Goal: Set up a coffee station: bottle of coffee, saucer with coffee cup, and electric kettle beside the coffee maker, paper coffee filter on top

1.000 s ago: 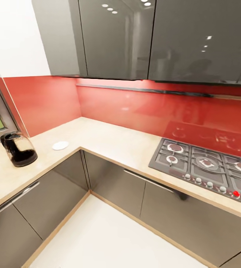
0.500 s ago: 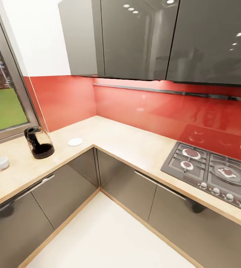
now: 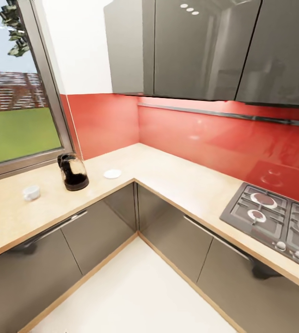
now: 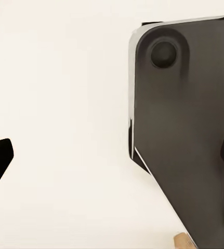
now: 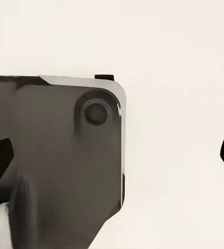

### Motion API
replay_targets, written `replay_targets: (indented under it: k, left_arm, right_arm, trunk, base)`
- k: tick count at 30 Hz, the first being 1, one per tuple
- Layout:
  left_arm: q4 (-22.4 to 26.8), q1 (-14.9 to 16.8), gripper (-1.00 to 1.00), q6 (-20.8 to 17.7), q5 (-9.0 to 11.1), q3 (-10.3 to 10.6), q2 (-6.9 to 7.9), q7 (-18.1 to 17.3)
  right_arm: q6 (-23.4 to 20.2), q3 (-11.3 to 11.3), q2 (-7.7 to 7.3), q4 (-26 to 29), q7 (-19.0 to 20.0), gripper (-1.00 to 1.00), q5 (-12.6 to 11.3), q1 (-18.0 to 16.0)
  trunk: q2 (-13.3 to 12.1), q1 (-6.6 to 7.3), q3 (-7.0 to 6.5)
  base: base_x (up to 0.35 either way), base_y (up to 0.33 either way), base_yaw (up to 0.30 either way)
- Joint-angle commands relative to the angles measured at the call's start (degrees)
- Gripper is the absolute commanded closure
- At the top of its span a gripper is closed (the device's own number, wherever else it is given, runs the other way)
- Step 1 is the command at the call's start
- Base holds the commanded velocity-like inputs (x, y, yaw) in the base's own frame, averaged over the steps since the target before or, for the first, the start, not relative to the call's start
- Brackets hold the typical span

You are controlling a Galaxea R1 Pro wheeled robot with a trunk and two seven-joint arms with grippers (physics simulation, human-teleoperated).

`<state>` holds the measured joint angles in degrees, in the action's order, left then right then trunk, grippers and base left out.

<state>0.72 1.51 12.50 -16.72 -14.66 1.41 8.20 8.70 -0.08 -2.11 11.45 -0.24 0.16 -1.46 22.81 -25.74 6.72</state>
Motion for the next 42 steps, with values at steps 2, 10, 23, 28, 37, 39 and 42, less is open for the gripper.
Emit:
replay_targets:
  k: [2, 10, 23, 28, 37, 39, 42]
  left_arm:
    - [-0.1, 0.1, -1.00, 0.2, -0.6, -0.4, -0.21, 0.2]
    - [-0.1, 0.1, -1.00, 0.2, -0.6, -0.4, -0.35, 0.3]
    - [-0.1, 0.1, -1.00, 0.2, -0.6, -0.5, -0.35, 0.3]
    - [-0.1, 0.1, -1.00, 0.2, -0.6, -0.5, -0.29, 0.3]
    - [-0.1, 0.1, -1.00, 0.3, -0.4, -0.5, -0.27, 0.3]
    - [-0.1, 0.1, -1.00, 0.3, -0.4, -0.5, -0.27, 0.3]
    - [-0.1, 0.1, -1.00, 0.3, -0.3, -0.5, -0.27, 0.3]
  right_arm:
    - [0.2, 0.0, 0.00, 0.0, 0.0, -1.00, 0.0, 0.0]
    - [0.2, 0.0, 0.06, 0.0, 0.0, -1.00, 0.0, 0.0]
    - [0.2, 0.0, 0.08, 0.0, 0.0, -1.00, 0.0, 0.0]
    - [0.2, 0.0, 0.08, 0.0, 0.0, -1.00, 0.0, 0.0]
    - [0.2, 0.0, 0.08, 0.0, 0.0, -1.00, 0.0, 0.0]
    - [0.2, 0.0, 0.08, 0.0, 0.0, -1.00, 0.0, 0.0]
    - [0.2, 0.0, 0.08, 0.0, 0.0, -1.00, 0.0, 0.0]
  trunk:
    - [0.1, -0.04, 0.12]
    - [0.1, -0.04, 0.12]
    - [0.1, -0.04, 0.12]
    - [0.1, -0.04, 0.12]
    - [0.1, -0.04, 0.12]
    - [0.1, -0.04, 0.12]
    - [0.1, -0.04, 0.12]
  base:
    - [0.129, -0.201, 0.277]
    - [0.145, -0.237, 0.277]
    - [0.160, -0.243, 0.277]
    - [0.088, -0.202, 0.277]
    - [0.007, -0.015, 0.277]
    - [0.000, -0.001, 0.277]
    - [0.000, 0.000, 0.277]
